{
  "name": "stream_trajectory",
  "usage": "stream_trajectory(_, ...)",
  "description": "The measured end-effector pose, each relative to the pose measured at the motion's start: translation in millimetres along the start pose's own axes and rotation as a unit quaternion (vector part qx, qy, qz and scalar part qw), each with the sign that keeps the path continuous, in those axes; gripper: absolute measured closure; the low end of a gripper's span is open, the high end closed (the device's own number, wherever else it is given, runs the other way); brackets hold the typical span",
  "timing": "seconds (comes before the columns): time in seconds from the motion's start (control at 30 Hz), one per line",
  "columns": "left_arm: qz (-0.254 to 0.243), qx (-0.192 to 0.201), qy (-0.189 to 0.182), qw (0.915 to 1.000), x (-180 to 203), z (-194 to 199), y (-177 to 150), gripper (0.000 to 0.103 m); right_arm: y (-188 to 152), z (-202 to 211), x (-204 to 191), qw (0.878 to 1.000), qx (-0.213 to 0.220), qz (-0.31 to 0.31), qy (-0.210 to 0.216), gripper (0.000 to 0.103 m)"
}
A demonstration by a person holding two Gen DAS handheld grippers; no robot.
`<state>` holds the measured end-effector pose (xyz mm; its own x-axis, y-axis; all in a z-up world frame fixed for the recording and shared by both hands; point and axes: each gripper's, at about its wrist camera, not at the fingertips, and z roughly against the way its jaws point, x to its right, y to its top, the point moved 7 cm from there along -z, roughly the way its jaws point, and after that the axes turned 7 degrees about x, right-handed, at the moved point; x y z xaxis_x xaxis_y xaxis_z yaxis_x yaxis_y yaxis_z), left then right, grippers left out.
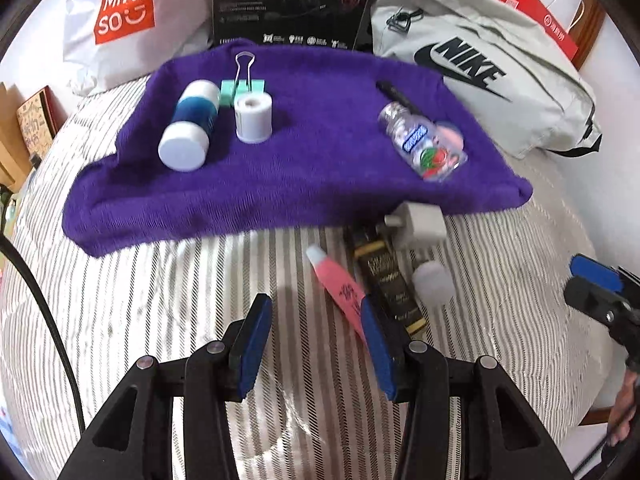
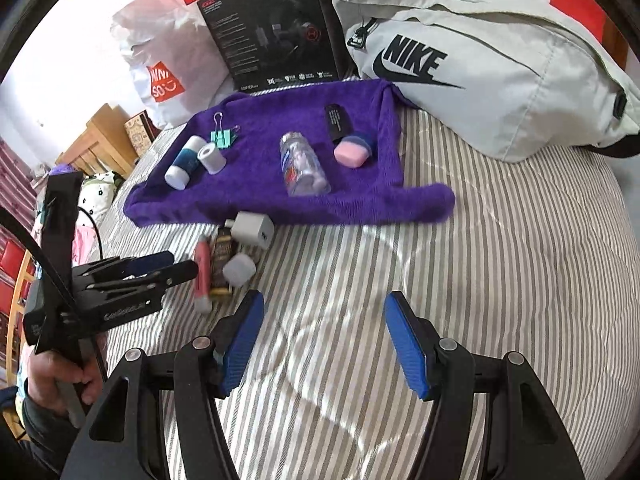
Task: Organize rigid objects
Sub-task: 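Withdraw both tools from the towel toward the loose items, then grasp the pink tube with the left tool while the right tool grasps the white cap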
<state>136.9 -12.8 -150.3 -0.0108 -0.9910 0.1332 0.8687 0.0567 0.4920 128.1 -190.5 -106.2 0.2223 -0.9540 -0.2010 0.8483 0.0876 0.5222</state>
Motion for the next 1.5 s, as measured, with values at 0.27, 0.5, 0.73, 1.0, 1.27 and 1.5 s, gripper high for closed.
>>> stream_trajectory(0.27,0.013,-0.004,-0.011,0.9998,12,-9,5,0.057,-5,-4,3,1.000,-0.006,-0.003,-0.006,0.040)
stream_trajectory(0.5,-0.017,-0.004,0.030,0.9994,-1,-1,-5,0.049,-9,-13,-4,1.000,-0.015,0.004,0.002,0.040)
stream_trajectory(0.73,-0.034,0.003,0.033,0.9989,-1,-2,-9,0.051,-12,-23,-14,1.000,-0.026,0.013,0.009,0.040)
stream_trajectory(1.0,-0.062,0.019,0.008,0.9979,9,-1,-8,0.086,-8,-34,-28,0.999,-0.020,0.028,0.023,0.040)
stream_trajectory(1.27,-0.037,0.015,0.021,0.9990,-30,9,-15,0.086,-2,-58,-66,0.996,-0.015,0.050,0.065,0.042)
stream_trajectory(1.5,-0.024,0.022,0.013,0.9994,-42,13,-20,0.086,5,-80,-76,0.997,-0.022,0.043,0.057,0.065)
